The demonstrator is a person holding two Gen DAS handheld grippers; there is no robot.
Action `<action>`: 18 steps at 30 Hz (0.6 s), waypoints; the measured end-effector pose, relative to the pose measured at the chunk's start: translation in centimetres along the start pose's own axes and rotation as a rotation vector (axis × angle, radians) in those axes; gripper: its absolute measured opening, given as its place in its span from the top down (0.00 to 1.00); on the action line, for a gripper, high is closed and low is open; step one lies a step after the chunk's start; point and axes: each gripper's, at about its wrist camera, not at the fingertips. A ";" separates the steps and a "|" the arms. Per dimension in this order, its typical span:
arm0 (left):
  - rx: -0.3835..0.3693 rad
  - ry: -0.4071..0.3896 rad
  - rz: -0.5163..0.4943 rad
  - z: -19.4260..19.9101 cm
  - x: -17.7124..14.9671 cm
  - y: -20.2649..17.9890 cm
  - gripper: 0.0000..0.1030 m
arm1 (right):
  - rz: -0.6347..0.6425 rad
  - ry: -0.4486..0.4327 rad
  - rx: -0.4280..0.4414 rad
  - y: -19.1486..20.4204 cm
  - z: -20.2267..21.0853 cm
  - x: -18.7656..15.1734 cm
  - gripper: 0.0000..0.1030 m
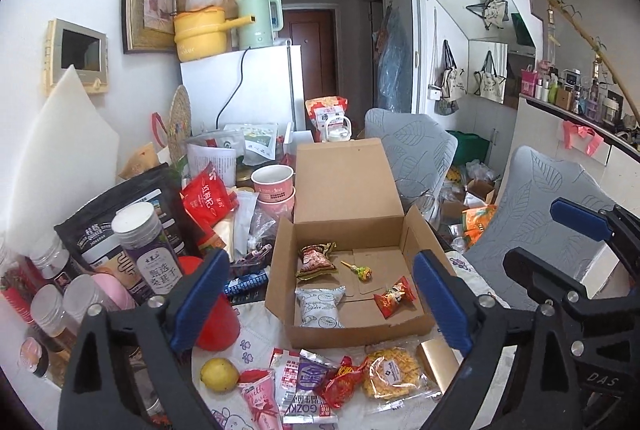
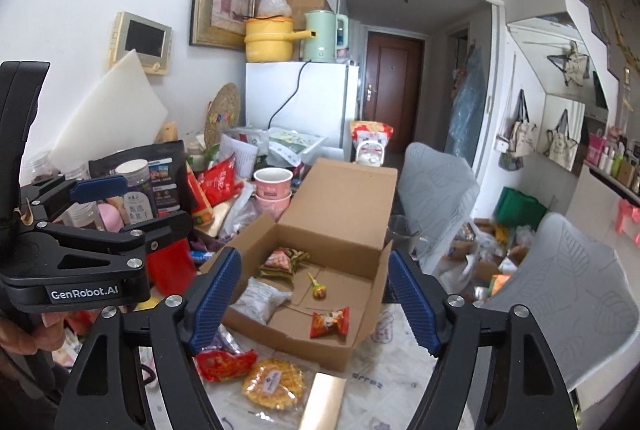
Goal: Organize snacks
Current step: 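Withdraw both tools from the box back toward the table, then lower the left tool toward the red candy bag while the right tool approaches the gold box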
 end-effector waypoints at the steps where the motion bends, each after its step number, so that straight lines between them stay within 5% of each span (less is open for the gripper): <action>1: -0.002 -0.005 -0.003 0.6 -0.3 0.0 0.07 | -0.001 -0.003 0.000 0.2 0.4 -0.2 0.22; 18: -0.023 0.060 -0.009 4.3 -6.9 1.1 0.07 | -0.027 0.029 0.057 3.8 3.3 -5.5 0.20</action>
Point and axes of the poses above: each gripper's, at about its wrist camera, not at the fingertips, and z roughly against the way its jaws point, y to its left, x to its top, and after that the axes turned 9 degrees about z, right-handed
